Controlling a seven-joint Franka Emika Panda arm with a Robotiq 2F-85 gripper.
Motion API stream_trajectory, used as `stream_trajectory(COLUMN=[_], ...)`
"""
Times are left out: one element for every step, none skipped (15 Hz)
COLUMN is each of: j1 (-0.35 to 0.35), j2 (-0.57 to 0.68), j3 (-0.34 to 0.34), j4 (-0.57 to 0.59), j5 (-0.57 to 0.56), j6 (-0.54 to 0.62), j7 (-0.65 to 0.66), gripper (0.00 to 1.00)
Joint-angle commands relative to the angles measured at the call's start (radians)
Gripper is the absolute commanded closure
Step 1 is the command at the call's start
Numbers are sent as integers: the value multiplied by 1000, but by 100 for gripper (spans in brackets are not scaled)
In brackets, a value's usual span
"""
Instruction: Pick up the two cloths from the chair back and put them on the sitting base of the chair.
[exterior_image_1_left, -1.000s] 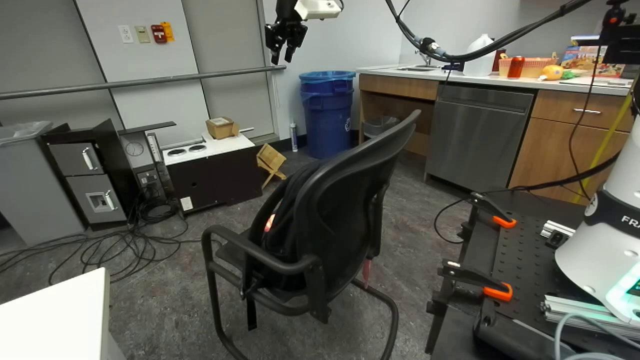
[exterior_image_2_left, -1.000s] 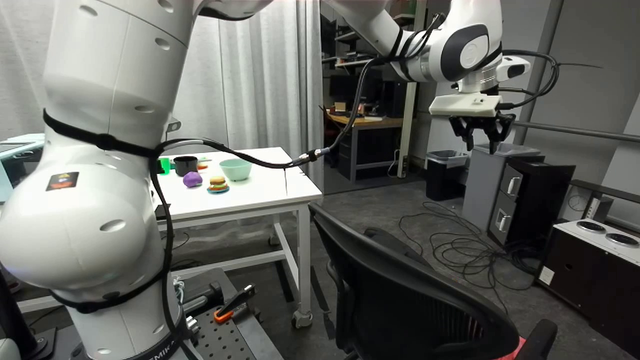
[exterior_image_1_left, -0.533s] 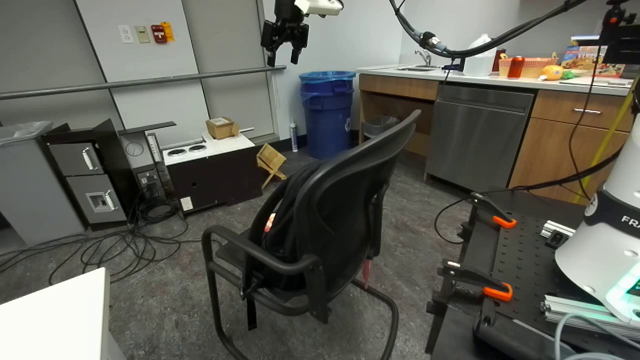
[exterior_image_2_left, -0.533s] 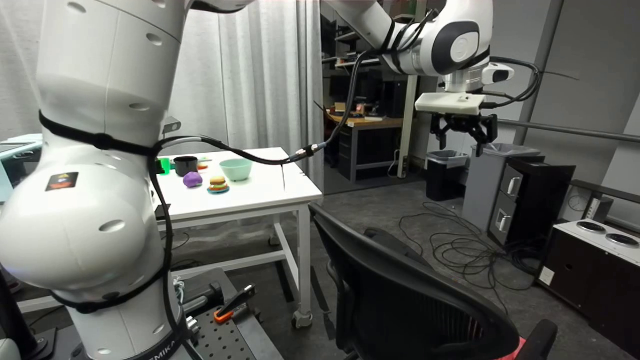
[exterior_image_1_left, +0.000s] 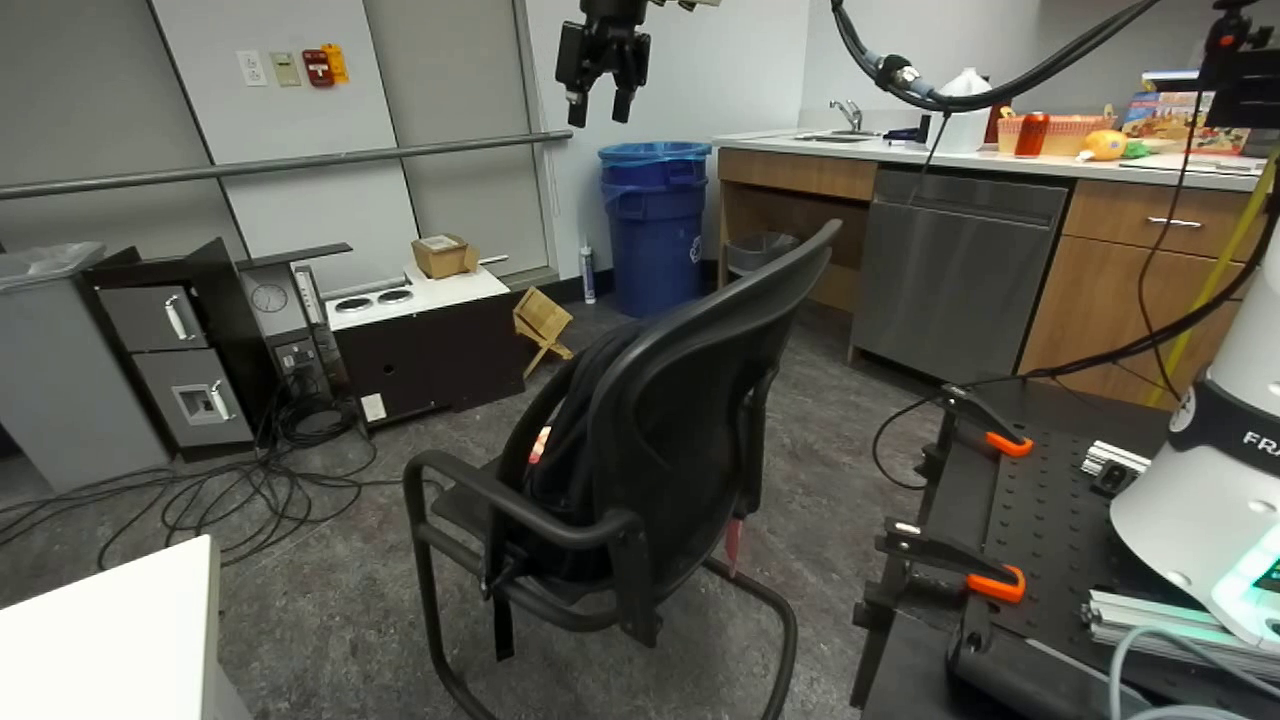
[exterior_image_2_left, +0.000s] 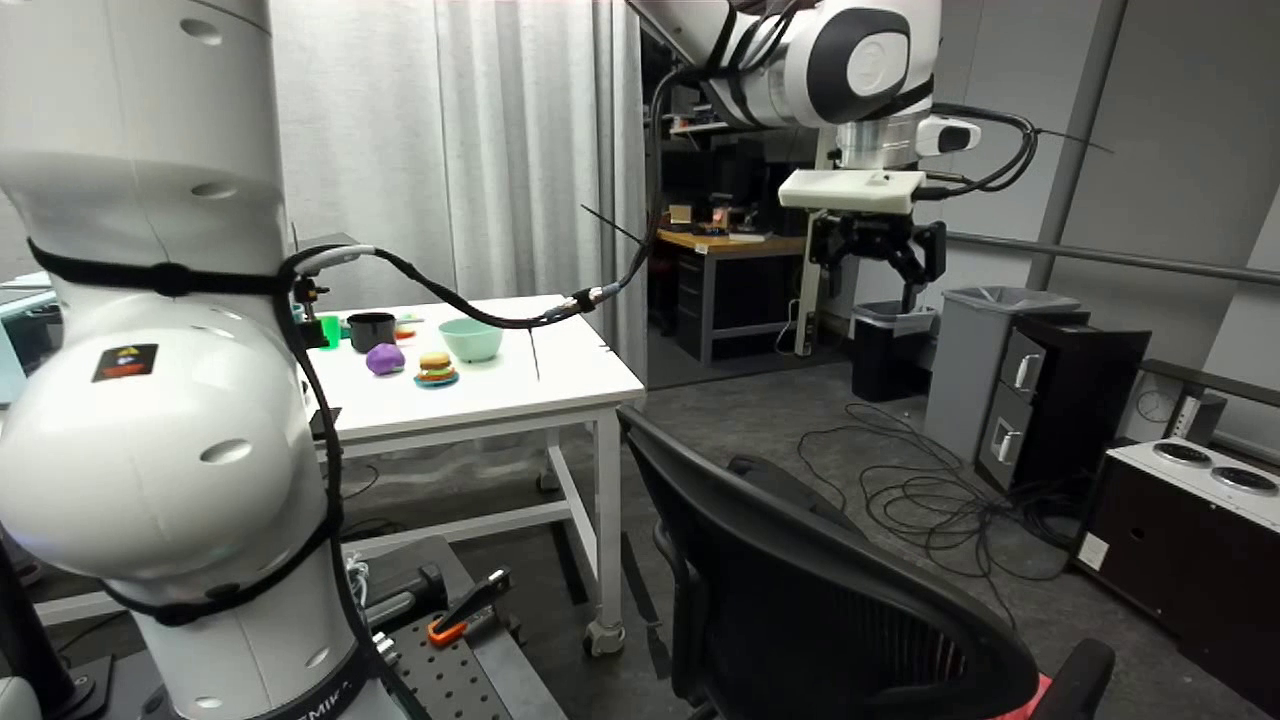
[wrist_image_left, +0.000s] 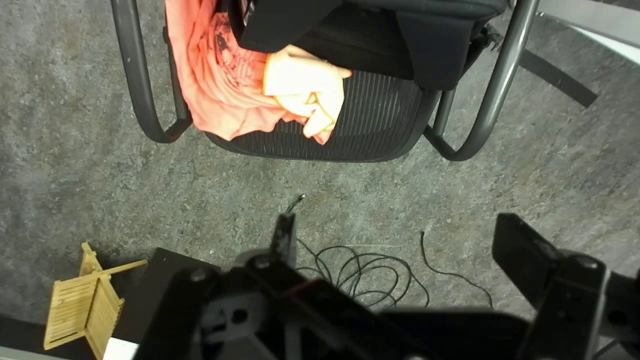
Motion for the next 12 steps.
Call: stream_trajectory(j1=[12, 16, 21, 24, 28, 28, 30, 30, 30, 30, 29, 29], j2=[-160, -188, -217, -246, -275, -191, -208, -211, -206, -200, -198, -196], j3=[-3, -5, -6, -8, -9, -14, -14, -14, -15, -15, -15, -15], j4=[-172, -203, -231, -263, -294, -202, -220, -221, -218, -218, -218, -217], j5=[-4, -8, -11, -14, -13, -7, -8, -8, -8, -7, -7, -7], j6=[23, 29, 33, 43, 55, 13, 16, 16, 16, 16, 16, 16], j7=[-42, -46, -45, -49, -53, -28, -27, -27, -27, -27, -27, -27], gripper=[0, 0, 0, 0, 0, 0, 0, 0, 0, 0, 0, 0])
